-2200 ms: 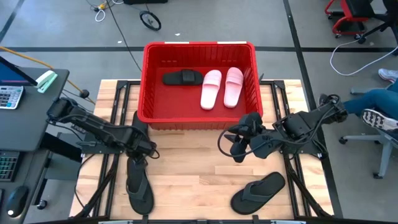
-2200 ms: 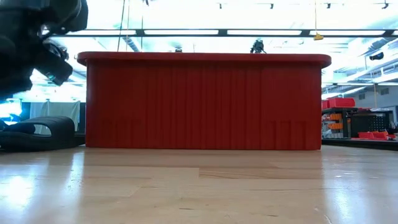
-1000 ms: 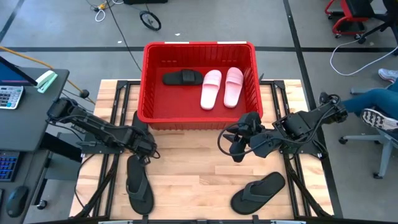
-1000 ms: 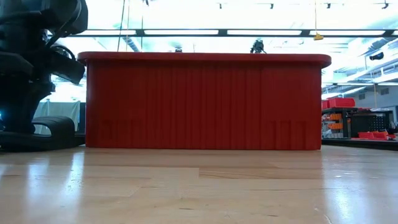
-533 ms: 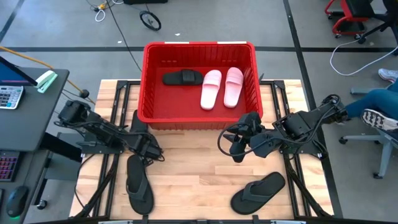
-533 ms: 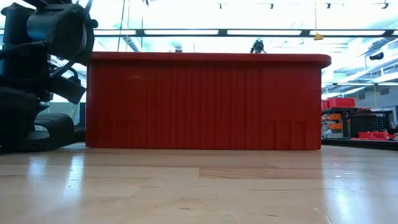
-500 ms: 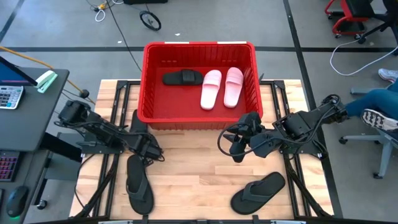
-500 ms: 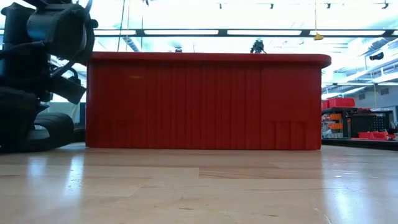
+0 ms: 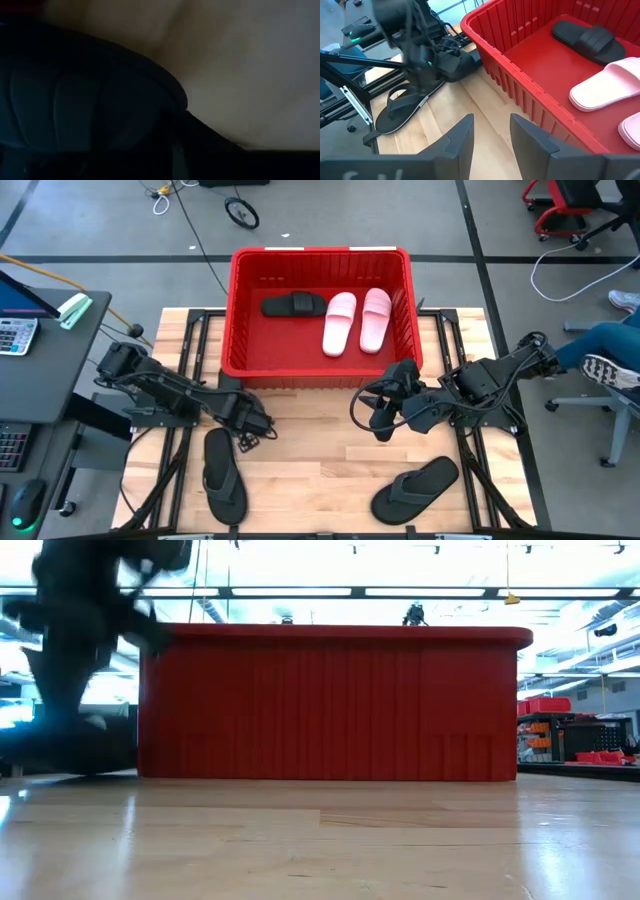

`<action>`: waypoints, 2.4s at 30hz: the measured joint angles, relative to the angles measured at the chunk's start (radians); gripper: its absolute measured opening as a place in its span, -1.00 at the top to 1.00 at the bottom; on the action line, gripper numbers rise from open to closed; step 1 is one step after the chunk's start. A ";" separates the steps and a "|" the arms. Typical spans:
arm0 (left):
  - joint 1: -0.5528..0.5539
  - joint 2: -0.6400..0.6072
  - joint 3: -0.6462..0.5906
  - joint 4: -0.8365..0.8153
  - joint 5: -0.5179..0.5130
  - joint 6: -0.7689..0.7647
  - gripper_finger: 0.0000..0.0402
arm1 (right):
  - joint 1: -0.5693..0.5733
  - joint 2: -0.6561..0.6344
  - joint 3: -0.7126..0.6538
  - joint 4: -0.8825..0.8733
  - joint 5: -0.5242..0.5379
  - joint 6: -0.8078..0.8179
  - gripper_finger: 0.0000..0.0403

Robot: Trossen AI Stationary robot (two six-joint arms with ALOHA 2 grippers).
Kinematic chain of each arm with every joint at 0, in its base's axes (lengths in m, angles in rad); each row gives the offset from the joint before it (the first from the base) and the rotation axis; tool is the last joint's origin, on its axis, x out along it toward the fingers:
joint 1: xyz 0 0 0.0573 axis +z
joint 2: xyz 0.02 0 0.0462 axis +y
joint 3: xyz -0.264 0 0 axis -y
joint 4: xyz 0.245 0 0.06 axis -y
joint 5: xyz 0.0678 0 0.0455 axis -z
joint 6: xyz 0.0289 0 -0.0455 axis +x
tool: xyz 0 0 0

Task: Pick and place slides into bin
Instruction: Put the black slipper into the red bin

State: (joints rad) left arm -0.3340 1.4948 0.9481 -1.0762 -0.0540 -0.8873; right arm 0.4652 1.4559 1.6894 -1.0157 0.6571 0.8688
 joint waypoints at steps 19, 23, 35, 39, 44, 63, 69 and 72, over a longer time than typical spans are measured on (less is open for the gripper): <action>-0.185 -0.003 1.116 -0.171 -0.140 -0.301 0.91 | 0.003 0.000 0.000 0.000 -0.075 -0.086 0.34; -0.156 -0.005 1.249 -0.228 -0.390 -0.241 0.91 | 0.003 0.000 0.000 0.000 -0.076 -0.087 0.34; 0.311 0.021 1.183 -0.377 -0.447 -0.119 0.90 | 0.003 0.000 0.000 0.000 -0.076 -0.113 0.34; 0.438 0.082 1.123 -0.298 -0.318 -0.037 0.92 | 0.003 0.000 0.000 -0.006 -0.077 -0.110 0.34; 0.528 0.173 1.044 -0.273 -0.290 -0.045 0.92 | 0.003 0.000 0.000 -0.010 -0.080 -0.110 0.34; 0.692 0.519 0.954 0.009 -0.109 -0.104 0.92 | 0.080 0.000 0.000 -0.016 -0.125 -0.058 0.34; 0.766 0.614 0.956 0.040 -0.071 -0.086 0.88 | 0.130 -0.005 0.000 -0.061 -0.118 -0.053 0.34; 0.800 0.648 0.955 0.038 -0.071 -0.046 0.83 | 0.135 -0.031 0.000 -0.135 -0.095 -0.008 0.34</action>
State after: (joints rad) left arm 0.4665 2.1425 1.9034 -1.0382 -0.1254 -0.9330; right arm 0.6001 1.4250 1.6894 -1.1510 0.5621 0.8610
